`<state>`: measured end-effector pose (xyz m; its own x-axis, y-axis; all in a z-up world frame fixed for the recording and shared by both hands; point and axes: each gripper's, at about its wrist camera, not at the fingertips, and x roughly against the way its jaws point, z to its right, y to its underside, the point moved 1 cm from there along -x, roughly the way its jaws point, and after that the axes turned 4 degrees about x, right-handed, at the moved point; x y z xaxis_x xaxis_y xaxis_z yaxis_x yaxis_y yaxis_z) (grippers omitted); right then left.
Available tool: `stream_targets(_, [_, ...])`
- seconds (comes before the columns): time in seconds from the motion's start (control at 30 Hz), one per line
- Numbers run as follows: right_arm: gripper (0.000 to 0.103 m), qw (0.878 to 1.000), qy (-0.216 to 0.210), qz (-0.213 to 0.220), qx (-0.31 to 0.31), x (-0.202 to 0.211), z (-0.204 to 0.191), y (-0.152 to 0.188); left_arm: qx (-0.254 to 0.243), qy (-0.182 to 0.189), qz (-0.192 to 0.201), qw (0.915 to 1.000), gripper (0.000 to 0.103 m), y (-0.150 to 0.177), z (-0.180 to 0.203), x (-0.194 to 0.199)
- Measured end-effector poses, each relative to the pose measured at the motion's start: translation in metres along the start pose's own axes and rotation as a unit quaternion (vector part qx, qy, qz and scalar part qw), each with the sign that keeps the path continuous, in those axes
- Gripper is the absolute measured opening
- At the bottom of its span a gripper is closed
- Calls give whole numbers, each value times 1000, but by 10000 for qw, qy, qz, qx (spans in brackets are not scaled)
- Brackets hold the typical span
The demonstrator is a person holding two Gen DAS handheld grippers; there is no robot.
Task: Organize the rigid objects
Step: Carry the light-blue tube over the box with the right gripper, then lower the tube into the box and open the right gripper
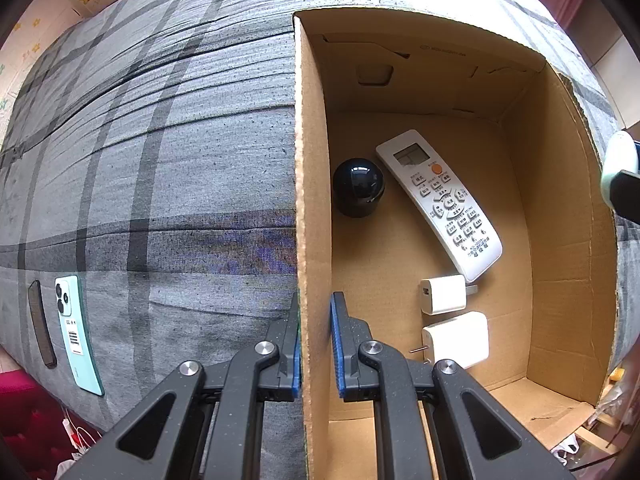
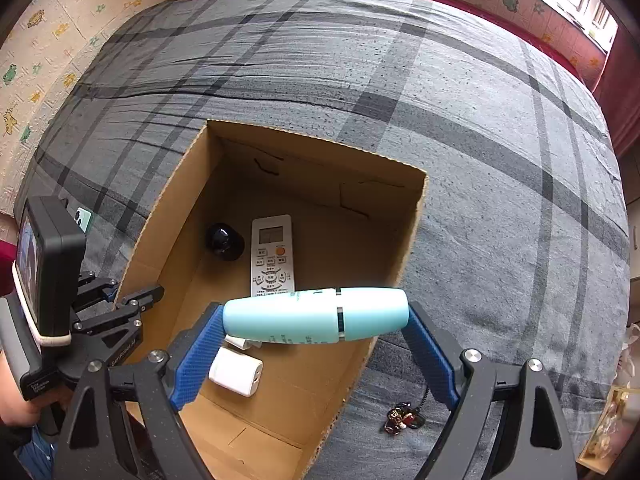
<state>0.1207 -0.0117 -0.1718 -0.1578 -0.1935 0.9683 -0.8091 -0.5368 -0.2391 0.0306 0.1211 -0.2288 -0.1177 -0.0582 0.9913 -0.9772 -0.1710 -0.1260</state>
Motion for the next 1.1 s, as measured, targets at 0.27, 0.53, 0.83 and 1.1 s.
stream_targets(0.27, [91,9994,-54,-214,268,-31,-21,-16,40,27,-12,10000,12,0,-1,-1])
stream_targets(0.53, [91,9977,34,-499,463,-69,-34,-30,95,28,3,10000,12,0,-3,-2])
stream_targets(0.83, [91,9948,61,-758,672,-105,-40,-39,161,23,-7,9999,12,-1,-4,-3])
stream_targets(1.1, [91,9932,119,-883,755,-126,-39,-44,180,8,-3,9998,12,-2,-4,-3])
